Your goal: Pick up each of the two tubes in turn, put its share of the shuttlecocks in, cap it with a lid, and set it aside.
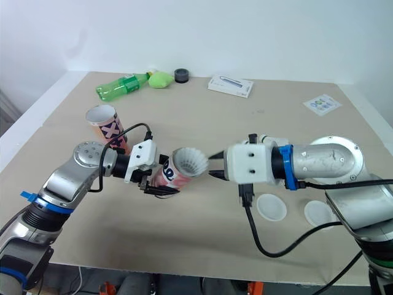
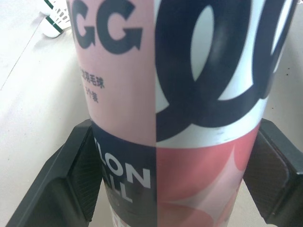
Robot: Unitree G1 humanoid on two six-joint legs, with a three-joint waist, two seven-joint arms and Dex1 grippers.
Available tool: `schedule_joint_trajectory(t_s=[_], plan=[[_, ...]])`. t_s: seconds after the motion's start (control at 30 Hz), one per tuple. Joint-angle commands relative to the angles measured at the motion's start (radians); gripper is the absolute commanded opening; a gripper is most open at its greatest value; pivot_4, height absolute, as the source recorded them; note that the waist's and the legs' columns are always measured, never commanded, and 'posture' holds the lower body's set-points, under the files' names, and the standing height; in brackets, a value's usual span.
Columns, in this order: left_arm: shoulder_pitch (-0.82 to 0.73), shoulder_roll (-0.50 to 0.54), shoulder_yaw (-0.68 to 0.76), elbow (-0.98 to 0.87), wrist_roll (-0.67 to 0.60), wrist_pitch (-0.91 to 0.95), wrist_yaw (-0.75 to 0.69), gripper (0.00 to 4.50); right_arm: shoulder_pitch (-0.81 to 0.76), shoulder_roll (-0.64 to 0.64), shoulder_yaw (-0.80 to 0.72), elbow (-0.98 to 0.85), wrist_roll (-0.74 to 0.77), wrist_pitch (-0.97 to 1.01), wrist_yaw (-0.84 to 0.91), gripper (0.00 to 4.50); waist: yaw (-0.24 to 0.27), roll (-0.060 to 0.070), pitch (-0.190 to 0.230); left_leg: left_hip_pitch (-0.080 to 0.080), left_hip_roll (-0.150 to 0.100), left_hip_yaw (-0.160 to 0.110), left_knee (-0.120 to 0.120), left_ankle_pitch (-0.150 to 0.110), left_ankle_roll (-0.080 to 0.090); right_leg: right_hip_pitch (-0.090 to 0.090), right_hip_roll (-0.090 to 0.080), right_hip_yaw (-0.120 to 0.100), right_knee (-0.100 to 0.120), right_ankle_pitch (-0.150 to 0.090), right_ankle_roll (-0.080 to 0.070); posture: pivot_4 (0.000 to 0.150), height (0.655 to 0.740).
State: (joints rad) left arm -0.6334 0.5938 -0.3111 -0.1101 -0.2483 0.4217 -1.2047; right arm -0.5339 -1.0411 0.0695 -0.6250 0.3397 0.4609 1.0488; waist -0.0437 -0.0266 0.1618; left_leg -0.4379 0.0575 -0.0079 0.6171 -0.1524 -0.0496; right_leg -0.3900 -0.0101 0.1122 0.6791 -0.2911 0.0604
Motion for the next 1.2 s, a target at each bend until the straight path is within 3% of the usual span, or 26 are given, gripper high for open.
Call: schedule_joint_trajectory(t_s=[0.03, 0.1, 0.2, 0.3, 0.53, 0.67, 1.2], plan=[[0.01, -0.002, -0.028, 0.021, 0.029, 0.025, 0.014, 3.73, -0.004, 0.028, -0.13, -0.013, 0.145, 0.083, -0.015, 2.68, 0.002, 0.0, 0.0, 0.0, 0.0, 0.0, 0.0, 0.0, 0.0, 0.0, 0.0, 0.0, 0.0, 0.0, 0.0, 0.15, 0.7294], [0.011, -0.003, -0.029, 0.02, 0.029, 0.025, 0.013, 3.73, 0.041, 0.034, -0.226, -0.019, 0.246, 0.132, -0.005, 2.68, 0.004, 0.0, 0.0, -0.001, -0.001, -0.001, 0.0, 0.0, 0.0, 0.0, 0.0, 0.0, 0.0, -0.001, 0.001, 0.15, 0.7294], [0.008, -0.008, -0.035, 0.02, 0.029, 0.022, 0.008, 3.73, 0.277, 0.057, -0.469, -0.021, 0.353, 0.218, 0.011, 2.68, 0.017, -0.004, 0.0, -0.001, -0.002, -0.004, 0.0, 0.0, 0.0, 0.003, 0.0, -0.001, 0.0, -0.002, 0.002, 0.15, 0.7294], [0.0, -0.022, -0.039, 0.032, 0.032, 0.014, 0.006, 3.73, 0.536, 0.093, -0.6, -0.025, 0.29, 0.24, -0.017, 2.68, 0.026, -0.006, -0.001, -0.002, -0.003, -0.004, -0.001, -0.001, 0.0, 0.003, 0.0, -0.002, -0.001, -0.003, 0.003, 0.15, 0.7294], [-0.006, -0.046, -0.05, 0.051, 0.041, -0.003, 0.008, 3.73, 0.818, 0.181, -0.695, 0.077, 0.152, 0.17, -0.11, 2.68, 0.019, -0.002, -0.002, 0.0, -0.005, -0.004, 0.001, 0.0, 0.0, 0.004, -0.001, -0.001, -0.001, -0.002, 0.003, 0.15, 0.7294], [-0.004, -0.049, -0.05, 0.054, 0.045, -0.01, 0.006, 3.73, 0.832, 0.193, -0.671, 0.178, 0.102, 0.109, -0.132, 2.68, 0.019, -0.002, -0.002, 0.001, -0.006, -0.003, 0.002, 0.0, 0.001, 0.004, -0.005, -0.001, -0.001, -0.002, 0.004, 0.15, 0.7294], [0.016, -0.051, -0.035, 0.048, 0.045, -0.008, 0.025, 3.73, 0.52, 0.199, -0.427, 0.533, 0.013, 0.04, -0.21, 2.68, 0.018, -0.001, -0.002, 0.0, -0.01, -0.004, 0.0, 0.0, 0.001, 0.006, -0.007, -0.001, -0.002, -0.003, 0.007, 0.15, 0.7294]])
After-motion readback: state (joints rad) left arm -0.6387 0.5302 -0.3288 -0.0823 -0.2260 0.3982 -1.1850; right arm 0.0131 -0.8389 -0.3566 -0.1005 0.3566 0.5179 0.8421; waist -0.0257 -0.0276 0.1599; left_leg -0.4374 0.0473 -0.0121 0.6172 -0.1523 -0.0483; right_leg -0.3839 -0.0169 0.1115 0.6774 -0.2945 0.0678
